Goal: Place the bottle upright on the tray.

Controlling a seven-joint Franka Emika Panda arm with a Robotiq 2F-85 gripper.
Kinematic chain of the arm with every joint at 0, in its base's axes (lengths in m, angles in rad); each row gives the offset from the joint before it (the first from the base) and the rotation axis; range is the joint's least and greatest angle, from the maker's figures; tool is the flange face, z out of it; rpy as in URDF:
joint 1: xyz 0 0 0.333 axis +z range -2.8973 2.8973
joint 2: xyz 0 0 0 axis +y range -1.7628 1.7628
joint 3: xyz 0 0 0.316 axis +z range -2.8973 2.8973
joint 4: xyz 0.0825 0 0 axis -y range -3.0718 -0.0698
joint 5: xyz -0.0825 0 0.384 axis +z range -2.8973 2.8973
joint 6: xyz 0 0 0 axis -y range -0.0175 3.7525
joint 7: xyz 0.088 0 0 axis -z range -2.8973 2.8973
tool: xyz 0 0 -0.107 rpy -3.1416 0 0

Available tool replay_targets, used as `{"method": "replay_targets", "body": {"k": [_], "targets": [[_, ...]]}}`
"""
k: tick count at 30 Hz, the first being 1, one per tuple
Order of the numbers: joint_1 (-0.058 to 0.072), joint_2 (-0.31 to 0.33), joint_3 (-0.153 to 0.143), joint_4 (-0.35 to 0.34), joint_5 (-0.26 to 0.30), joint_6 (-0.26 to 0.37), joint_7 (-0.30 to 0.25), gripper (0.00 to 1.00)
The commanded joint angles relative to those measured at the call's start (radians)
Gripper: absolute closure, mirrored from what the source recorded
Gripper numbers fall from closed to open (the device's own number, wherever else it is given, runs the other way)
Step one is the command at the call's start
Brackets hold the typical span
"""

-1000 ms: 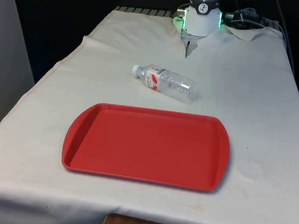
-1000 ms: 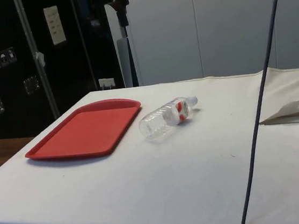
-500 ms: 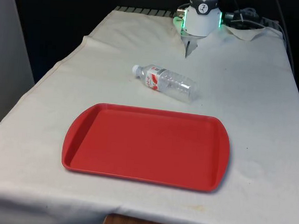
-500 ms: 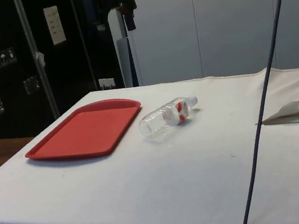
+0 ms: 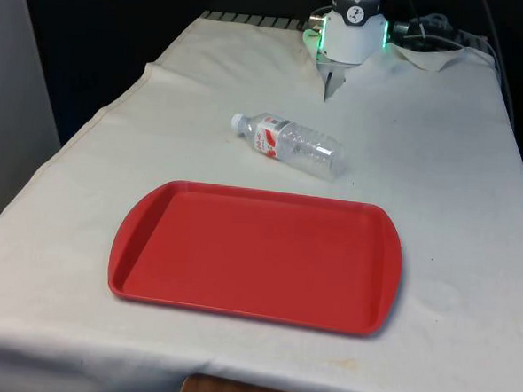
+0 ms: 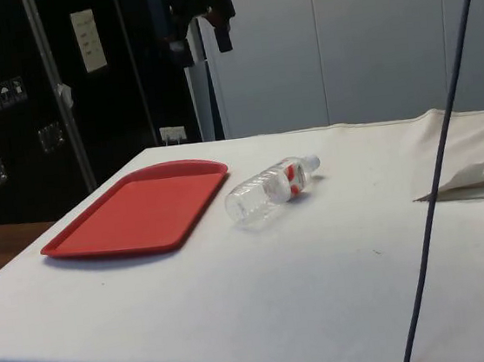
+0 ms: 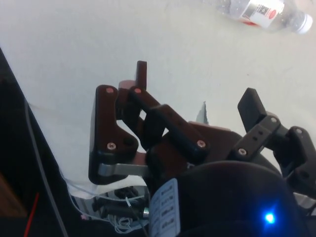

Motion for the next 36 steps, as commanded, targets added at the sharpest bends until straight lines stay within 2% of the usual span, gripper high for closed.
{"method": "replay_targets", "body": {"k": [1,7,8,9,16,17,18,21,26,27,35,36], "targets": [[0.001,-0.013,0.0,-0.018,-0.001,0.02,0.008,0.0],[0.001,-0.049,0.001,-0.069,-0.003,0.046,0.018,0.0],[0.0,-0.04,0.0,-0.059,0.0,0.031,0.011,0.0],[0.0,-0.054,0.001,-0.077,-0.003,0.05,0.02,0.0],[0.001,-0.089,0.002,-0.13,-0.004,0.079,0.039,0.0],[0.0,-0.08,0.0,-0.118,0.0,0.062,0.025,0.0],[0.001,-0.091,0.003,-0.134,-0.003,0.081,0.044,0.0],[0.0,-0.098,0.006,-0.146,-0.003,0.087,0.061,0.0],[-0.001,-0.105,0.007,-0.158,-0.002,0.087,0.093,0.0],[0.0,-0.098,0.006,-0.149,0.0,0.074,0.081,0.0],[-0.001,-0.098,0.005,-0.163,0.0,0.089,0.146,0.0],[0.0,-0.097,0.005,-0.158,0.0,0.075,0.138,0.0]]}}
